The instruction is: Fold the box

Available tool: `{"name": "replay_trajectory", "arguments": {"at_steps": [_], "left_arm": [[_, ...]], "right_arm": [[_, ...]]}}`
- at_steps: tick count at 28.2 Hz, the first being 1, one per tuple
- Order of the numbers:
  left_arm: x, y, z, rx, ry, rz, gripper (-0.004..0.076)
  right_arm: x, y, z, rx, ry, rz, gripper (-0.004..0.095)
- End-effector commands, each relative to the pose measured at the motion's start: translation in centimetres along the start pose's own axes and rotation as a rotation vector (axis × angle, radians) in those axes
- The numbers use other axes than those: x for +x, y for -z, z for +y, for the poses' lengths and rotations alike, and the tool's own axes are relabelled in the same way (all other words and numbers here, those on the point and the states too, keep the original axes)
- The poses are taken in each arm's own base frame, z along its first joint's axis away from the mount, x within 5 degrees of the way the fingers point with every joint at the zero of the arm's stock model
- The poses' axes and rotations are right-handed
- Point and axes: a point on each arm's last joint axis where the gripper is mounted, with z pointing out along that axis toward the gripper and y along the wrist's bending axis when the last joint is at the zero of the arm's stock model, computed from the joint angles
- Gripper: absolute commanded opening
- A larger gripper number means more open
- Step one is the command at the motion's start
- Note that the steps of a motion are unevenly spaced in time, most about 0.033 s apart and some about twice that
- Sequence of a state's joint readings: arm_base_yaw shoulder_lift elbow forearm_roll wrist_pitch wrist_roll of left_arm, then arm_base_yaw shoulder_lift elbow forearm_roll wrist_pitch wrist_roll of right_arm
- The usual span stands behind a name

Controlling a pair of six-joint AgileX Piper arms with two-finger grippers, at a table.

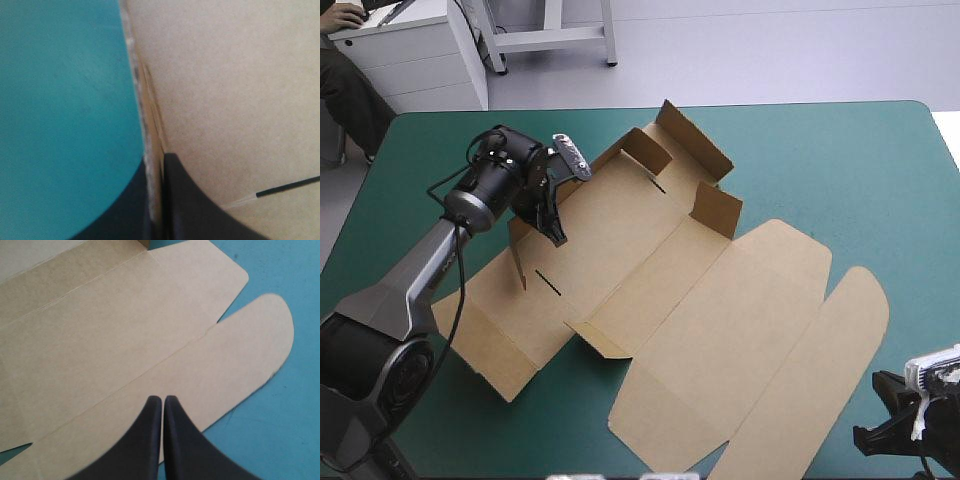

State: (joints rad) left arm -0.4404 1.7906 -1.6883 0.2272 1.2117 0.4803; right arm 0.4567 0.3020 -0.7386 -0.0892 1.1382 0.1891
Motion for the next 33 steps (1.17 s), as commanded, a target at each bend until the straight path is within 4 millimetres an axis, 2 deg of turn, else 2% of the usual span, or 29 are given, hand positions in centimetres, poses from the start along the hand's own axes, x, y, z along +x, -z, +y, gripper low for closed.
{"name": "replay_trajectory", "arguments": {"at_steps": [1,7,13,17,22,27,33], "left_arm": [[-1.7,3.8,-1.3,-0.126,-0.158,-0.115,-0.0010],[-3.7,5.3,-3.8,-0.222,-0.292,-0.180,-0.0010],[-4.7,6.1,-4.2,-0.360,-0.365,-0.210,-0.0010],[-5.3,6.6,-4.4,-0.422,-0.344,-0.244,-0.0010],[-6.0,7.4,-6.6,-0.503,-0.409,-0.294,-0.0010],[-5.2,8.2,-10.2,-0.635,-0.482,-0.419,-0.0010],[-3.0,8.2,-12.9,-0.754,-0.562,-0.496,-0.0010]], "right_arm": [[-0.9,0.3,0.0,0.001,0.001,-0.060,-0.0001],[-0.9,0.3,0.2,-0.013,-0.006,-0.052,-0.0001],[-0.8,0.3,0.4,-0.040,-0.019,-0.047,-0.0001],[-0.8,0.3,0.4,-0.040,-0.019,-0.047,-0.0001],[-0.8,0.3,0.4,-0.038,-0.015,-0.048,-0.0001],[-0.8,0.3,0.4,-0.037,-0.014,-0.048,-0.0001],[-0.8,0.3,0.4,-0.037,-0.014,-0.048,-0.0001]]}}
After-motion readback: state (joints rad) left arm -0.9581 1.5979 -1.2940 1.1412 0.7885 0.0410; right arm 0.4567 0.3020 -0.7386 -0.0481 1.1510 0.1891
